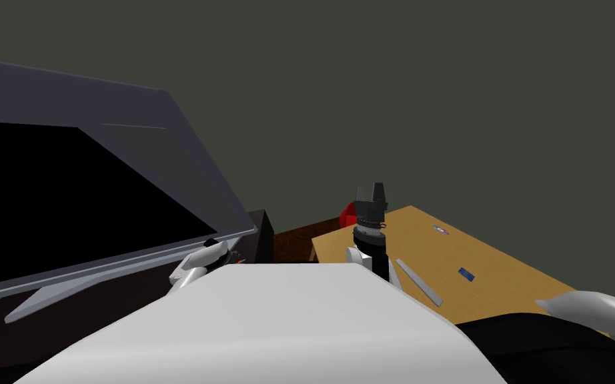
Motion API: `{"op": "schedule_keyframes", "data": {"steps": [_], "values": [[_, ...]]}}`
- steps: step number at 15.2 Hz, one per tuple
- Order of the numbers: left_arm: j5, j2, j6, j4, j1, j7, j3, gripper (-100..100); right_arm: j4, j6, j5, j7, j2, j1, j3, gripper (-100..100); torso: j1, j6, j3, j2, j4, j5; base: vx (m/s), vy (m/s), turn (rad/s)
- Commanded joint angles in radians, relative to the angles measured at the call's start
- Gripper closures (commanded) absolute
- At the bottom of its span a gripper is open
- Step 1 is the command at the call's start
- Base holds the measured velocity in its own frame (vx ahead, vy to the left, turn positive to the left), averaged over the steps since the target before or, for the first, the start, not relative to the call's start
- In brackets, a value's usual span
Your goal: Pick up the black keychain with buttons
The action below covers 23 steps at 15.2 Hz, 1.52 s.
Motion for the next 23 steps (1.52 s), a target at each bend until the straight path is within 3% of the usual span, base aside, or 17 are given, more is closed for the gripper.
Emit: {"op": "schedule_keyframes", "data": {"steps": [1, 4, 5, 6, 7, 13, 14, 15, 18, 19, 20, 23], "values": [[0.008, 0.009, 0.032, -0.031, 0.006, -0.005, 0.011, 100, 0.0, 0.0, 0.0, 0.0, 0.0, 0.0, 0.0, 0, 0.0, 0.0, 0.0, 0.0, 0.0, 0.0, -0.003, -0.006, 0.02], [0.016, 0.02, 0.067, -0.065, 0.011, -0.009, 0.023, 100, 0.0, 0.0, 0.0, 0.0, 0.0, 0.0, 0.0, 0, -0.003, 0.0, 0.0, 0.001, 0.0, -0.001, -0.005, -0.029, 0.029], [0.012, 0.014, 0.045, -0.048, 0.009, -0.007, 0.017, 100, 0.0, 0.0, 0.0, 0.0, 0.0, 0.0, 0.0, 0, -0.004, 0.0, 0.0, 0.001, 0.0, -0.001, -0.003, -0.024, 0.007], [0.032, 0.015, 0.079, -0.066, 0.015, -0.009, 0.033, -100, 0.0, 0.0, 0.0, 0.0, 0.0, 0.0, 0.0, 0, -0.004, 0.0, 0.0, 0.001, 0.0, -0.001, 0.003, 0.027, 0.0], [0.037, 0.014, 0.087, -0.07, 0.017, -0.009, 0.037, -100, 0.0, 0.0, 0.0, 0.0, 0.0, 0.0, 0.0, 0, -0.002, 0.0, 0.0, 0.0, 0.0, -0.001, 0.002, 0.073, -0.012], [0.008, -0.008, -0.011, 0.016, 0.003, 0.0, 0.004, -100, 0.0, 0.0, 0.0, 0.0, 0.0, 0.0, 0.0, 0, 0.0, 0.0, 0.0, 0.0, 0.0, 0.0, 0.002, 0.028, -0.017], [0.014, -0.002, 0.01, -0.001, 0.006, -0.002, 0.01, -100, 0.0, 0.0, 0.0, 0.0, 0.0, 0.0, 0.0, 0, 0.0, 0.0, 0.0, 0.0, 0.0, 0.0, 0.002, 0.012, -0.012], [0.022, 0.006, 0.04, -0.03, 0.01, -0.006, 0.021, 100, 0.0, 0.0, 0.0, 0.0, 0.0, 0.0, 0.0, 0, -0.001, 0.0, 0.0, 0.0, 0.0, 0.0, -0.002, -0.005, 0.019], [0.031, 0.016, 0.073, -0.061, 0.014, -0.01, 0.032, 100, 0.0, 0.0, 0.0, 0.0, 0.0, 0.0, 0.0, 0, -0.003, 0.0, 0.0, 0.001, 0.0, -0.001, -0.005, -0.027, 0.028], [0.027, 0.011, 0.058, -0.051, 0.013, -0.008, 0.027, 100, 0.0, 0.0, 0.0, 0.0, 0.0, 0.0, 0.0, 0, -0.004, 0.0, 0.0, 0.001, 0.0, -0.001, -0.001, -0.018, 0.007], [0.009, 0.022, 0.066, -0.048, 0.018, 0.005, 0.029, -100, 0.0, 0.0, 0.0, 0.0, 0.0, 0.0, 0.0, 0, -0.003, 0.0, 0.0, 0.0, 0.0, -0.001, -0.001, -0.032, 0.046], [0.007, 0.024, 0.066, -0.047, 0.019, 0.006, 0.029, -100, 0.0, 0.0, 0.0, 0.0, 0.0, 0.0, 0.0, 0, -0.003, 0.0, 0.001, 0.001, 0.0, -0.001, -0.009, -0.022, 0.057]]}}
